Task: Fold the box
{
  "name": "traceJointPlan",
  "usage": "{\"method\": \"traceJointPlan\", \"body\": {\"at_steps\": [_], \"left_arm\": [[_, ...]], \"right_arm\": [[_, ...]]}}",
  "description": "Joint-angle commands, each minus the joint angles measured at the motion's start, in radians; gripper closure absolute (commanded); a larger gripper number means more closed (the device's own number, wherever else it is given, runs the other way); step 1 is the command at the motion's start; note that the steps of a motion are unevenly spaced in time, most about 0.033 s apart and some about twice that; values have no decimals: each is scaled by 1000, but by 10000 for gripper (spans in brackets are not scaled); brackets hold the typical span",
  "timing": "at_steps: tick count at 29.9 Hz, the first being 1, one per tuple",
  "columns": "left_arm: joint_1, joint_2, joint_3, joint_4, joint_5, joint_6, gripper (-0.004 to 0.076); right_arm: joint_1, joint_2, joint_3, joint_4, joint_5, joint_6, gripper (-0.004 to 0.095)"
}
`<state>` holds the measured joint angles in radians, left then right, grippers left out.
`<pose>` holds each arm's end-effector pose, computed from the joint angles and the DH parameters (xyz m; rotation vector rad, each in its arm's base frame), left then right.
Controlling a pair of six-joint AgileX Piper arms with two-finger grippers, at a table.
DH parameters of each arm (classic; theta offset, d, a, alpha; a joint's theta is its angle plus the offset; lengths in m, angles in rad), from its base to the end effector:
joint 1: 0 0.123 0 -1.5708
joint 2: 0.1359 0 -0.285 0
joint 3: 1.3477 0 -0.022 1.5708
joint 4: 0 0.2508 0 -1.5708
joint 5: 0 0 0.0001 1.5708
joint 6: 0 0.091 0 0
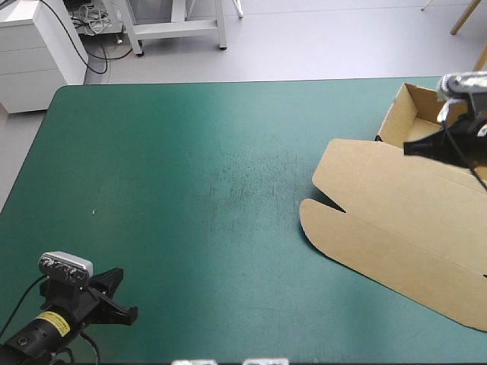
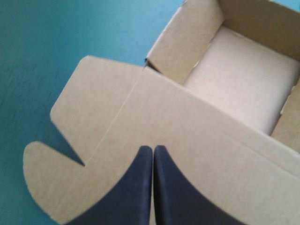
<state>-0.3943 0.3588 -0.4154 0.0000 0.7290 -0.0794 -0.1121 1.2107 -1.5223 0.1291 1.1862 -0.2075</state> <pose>0.0647 -0.0269 0.2657 0.3401 2.1419 -0.2733 0.2229 -0.0142 0.4546 -0.1131 2.3455 0.0078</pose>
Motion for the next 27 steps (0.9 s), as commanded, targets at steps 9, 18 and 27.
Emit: {"method": "traceJointPlan", "body": {"at_steps": [9,18,27], "left_arm": [[-6,8,-21,0,-64,-6,731],[-6,8,-21,0,-64,-6,731],[-6,8,-21,-19,-64,-6,731]], "right_arm": [[73,-519,576,39,-247,-62,924],[73,-815,966,39,-383,-65,924],[73,-923,1046,52,-479,-65,924]]}}
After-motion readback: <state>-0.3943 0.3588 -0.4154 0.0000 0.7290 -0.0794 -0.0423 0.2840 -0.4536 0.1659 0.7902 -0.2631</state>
